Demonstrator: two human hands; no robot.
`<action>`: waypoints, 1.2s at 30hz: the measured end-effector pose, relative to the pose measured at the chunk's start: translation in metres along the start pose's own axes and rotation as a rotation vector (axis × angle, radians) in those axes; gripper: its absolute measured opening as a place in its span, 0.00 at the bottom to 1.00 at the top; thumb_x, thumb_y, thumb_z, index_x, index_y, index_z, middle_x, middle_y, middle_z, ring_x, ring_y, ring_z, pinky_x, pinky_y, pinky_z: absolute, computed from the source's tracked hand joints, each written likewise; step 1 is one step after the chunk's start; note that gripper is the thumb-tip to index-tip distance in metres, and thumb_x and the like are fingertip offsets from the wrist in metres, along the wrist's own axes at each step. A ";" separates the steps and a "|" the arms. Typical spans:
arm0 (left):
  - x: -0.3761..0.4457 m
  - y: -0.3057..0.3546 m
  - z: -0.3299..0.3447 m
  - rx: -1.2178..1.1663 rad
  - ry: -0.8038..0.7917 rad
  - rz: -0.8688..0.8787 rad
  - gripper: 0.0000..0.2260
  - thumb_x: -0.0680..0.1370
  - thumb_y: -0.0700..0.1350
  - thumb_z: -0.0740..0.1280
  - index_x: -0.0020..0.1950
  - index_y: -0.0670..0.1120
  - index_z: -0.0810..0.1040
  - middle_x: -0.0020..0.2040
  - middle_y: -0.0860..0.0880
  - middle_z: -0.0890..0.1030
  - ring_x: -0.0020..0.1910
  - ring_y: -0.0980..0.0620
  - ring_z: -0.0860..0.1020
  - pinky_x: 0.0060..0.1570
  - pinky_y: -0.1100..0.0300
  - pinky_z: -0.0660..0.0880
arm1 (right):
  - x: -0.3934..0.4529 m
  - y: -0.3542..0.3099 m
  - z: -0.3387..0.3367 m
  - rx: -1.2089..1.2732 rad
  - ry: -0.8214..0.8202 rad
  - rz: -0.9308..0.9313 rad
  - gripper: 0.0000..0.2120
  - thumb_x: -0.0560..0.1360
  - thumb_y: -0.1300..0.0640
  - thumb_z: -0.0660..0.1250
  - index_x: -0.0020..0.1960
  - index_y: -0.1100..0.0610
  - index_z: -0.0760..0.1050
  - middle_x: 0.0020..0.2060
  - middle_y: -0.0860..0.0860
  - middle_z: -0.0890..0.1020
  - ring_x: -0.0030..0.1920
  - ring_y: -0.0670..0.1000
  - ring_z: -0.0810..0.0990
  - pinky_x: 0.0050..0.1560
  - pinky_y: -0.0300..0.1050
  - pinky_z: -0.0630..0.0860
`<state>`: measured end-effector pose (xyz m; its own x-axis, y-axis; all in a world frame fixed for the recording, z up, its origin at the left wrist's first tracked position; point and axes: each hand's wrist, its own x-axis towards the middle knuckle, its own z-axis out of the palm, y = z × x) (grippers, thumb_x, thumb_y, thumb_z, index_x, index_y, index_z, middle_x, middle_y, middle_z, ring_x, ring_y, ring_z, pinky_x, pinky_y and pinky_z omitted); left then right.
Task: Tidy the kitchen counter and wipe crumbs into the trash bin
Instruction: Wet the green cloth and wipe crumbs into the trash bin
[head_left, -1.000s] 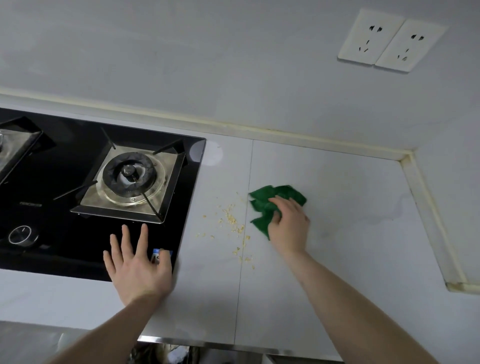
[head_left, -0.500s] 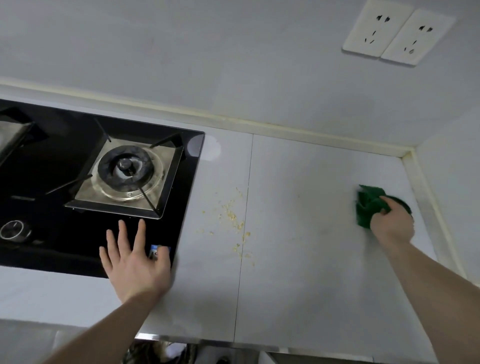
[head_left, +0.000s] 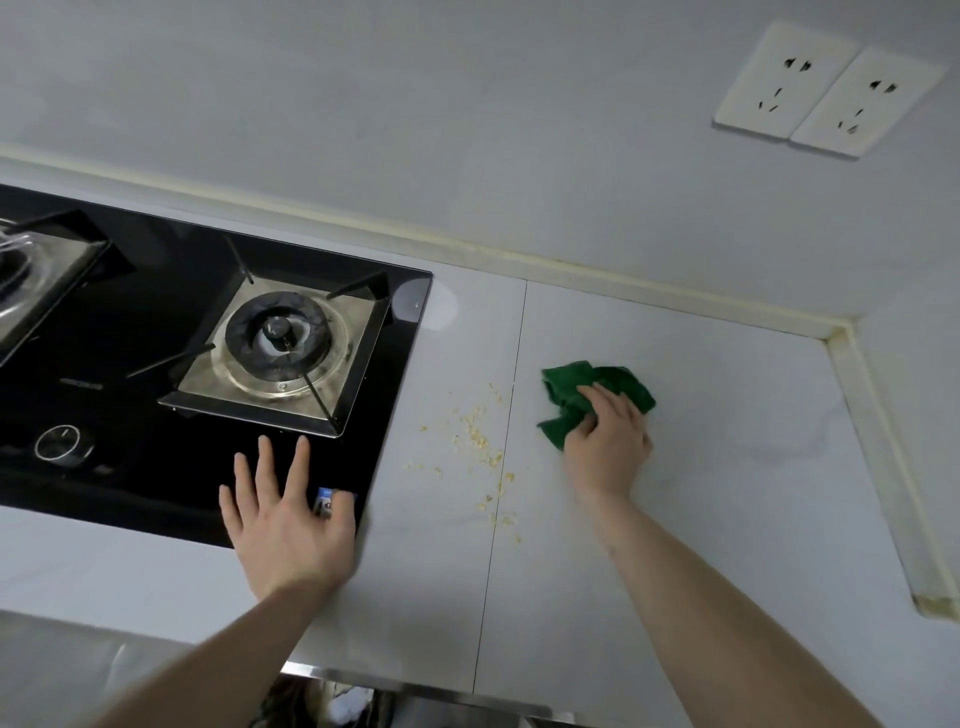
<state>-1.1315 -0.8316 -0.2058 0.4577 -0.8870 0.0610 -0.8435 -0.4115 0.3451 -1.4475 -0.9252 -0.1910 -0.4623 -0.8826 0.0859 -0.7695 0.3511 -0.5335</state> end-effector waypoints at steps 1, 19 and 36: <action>0.000 0.001 0.000 0.001 -0.003 0.000 0.33 0.74 0.61 0.57 0.80 0.56 0.63 0.83 0.47 0.56 0.83 0.47 0.48 0.80 0.44 0.45 | -0.008 -0.010 0.006 -0.001 -0.036 -0.066 0.22 0.77 0.64 0.64 0.66 0.47 0.79 0.69 0.43 0.78 0.74 0.51 0.68 0.72 0.56 0.63; 0.003 -0.003 0.007 0.013 0.033 -0.001 0.33 0.73 0.60 0.59 0.79 0.56 0.66 0.83 0.49 0.58 0.83 0.48 0.48 0.80 0.45 0.45 | 0.111 -0.053 0.026 0.031 -0.241 -0.099 0.27 0.80 0.63 0.59 0.78 0.52 0.66 0.71 0.54 0.75 0.73 0.58 0.70 0.71 0.56 0.70; 0.003 -0.006 0.009 0.053 0.030 0.012 0.33 0.74 0.62 0.60 0.79 0.57 0.64 0.83 0.50 0.55 0.83 0.48 0.45 0.80 0.44 0.45 | -0.012 -0.051 0.014 0.041 -0.526 -0.582 0.25 0.77 0.67 0.62 0.66 0.42 0.78 0.65 0.37 0.78 0.70 0.43 0.69 0.74 0.52 0.66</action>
<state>-1.1275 -0.8336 -0.2164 0.4550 -0.8856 0.0932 -0.8623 -0.4121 0.2942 -1.3965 -0.9365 -0.1769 0.2872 -0.9569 -0.0430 -0.8025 -0.2158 -0.5563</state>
